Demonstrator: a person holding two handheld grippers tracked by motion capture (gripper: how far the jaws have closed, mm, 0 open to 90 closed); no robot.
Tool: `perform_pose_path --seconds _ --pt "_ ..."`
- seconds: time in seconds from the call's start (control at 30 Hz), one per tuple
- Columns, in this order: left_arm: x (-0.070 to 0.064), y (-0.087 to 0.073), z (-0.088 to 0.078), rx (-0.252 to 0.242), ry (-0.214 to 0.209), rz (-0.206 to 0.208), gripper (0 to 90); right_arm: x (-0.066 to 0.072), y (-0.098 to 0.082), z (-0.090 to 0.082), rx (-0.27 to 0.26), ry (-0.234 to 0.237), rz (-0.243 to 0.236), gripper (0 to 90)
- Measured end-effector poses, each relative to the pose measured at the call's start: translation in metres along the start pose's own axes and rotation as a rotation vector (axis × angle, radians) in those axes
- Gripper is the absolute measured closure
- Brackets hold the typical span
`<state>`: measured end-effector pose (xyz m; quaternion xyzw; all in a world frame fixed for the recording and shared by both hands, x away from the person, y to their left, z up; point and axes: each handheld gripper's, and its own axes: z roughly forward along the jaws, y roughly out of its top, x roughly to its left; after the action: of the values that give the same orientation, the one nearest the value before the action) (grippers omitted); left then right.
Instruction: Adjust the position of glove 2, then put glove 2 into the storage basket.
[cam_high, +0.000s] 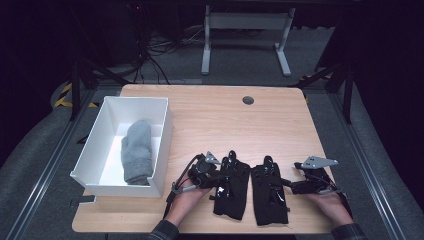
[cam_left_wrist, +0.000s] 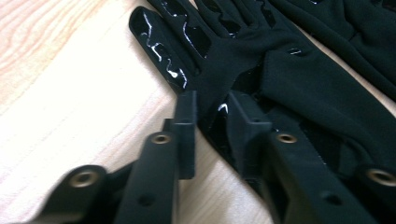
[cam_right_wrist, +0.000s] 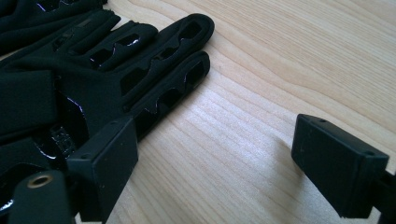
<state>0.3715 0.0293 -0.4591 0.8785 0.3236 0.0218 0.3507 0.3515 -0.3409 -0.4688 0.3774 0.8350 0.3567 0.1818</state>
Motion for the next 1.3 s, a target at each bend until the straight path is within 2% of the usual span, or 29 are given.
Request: perform_pose_path --seconds 0.07,0.17,0.2,0.27,0.37,0.43,0.5,0.6,0.67,0.7,0.83,1.03,1.3 --pt "-0.001 0.0 0.0 -0.005 0.0 -0.002 82.5 0.0 0.0 0.0 -0.001 -0.002 -0.001 17.7" --pt "0.0 0.0 -0.001 -0.012 -0.009 -0.02 86.5 0.004 0.002 -0.008 0.004 0.015 -0.012 42.6" --pt "0.0 0.0 -0.001 -0.017 -0.004 -0.026 87.4 0.005 0.003 -0.012 -0.004 0.039 -0.009 55.5" --pt "0.002 0.0 -0.001 -0.019 -0.014 -0.037 87.9 0.012 0.005 -0.022 -0.017 0.085 -0.024 75.0" --pt "0.004 0.0 -0.004 -0.037 -0.034 -0.052 88.2 0.022 0.004 -0.026 0.019 0.142 -0.044 89.4" --pt "0.006 -0.001 -0.006 -0.058 -0.053 -0.072 88.3 0.027 0.003 -0.025 0.046 0.178 -0.052 90.0" --pt "0.007 -0.001 -0.009 -0.068 -0.063 -0.079 88.3 0.031 0.002 -0.022 0.069 0.192 -0.068 90.0" --pt "0.008 -0.001 -0.014 -0.093 -0.095 -0.102 88.4 0.036 0.003 -0.018 0.079 0.233 -0.082 90.0" --pt "0.01 -0.001 -0.018 -0.115 -0.133 -0.121 88.4 0.038 0.004 -0.017 0.078 0.258 -0.087 90.0" --pt "0.01 -0.001 -0.02 -0.119 -0.139 -0.118 88.4 0.04 0.005 -0.016 0.078 0.264 -0.09 90.0" --pt "0.009 -0.001 -0.026 -0.131 -0.174 -0.124 88.4 0.046 0.008 -0.013 0.08 0.271 -0.104 90.0" --pt "0.01 0.002 -0.036 -0.163 -0.249 -0.133 88.4 0.053 0.013 -0.008 0.076 0.276 -0.109 90.0" --pt "0.01 0.004 -0.042 -0.172 -0.276 -0.128 88.4 0.063 0.021 0.003 0.066 0.306 -0.121 90.0"
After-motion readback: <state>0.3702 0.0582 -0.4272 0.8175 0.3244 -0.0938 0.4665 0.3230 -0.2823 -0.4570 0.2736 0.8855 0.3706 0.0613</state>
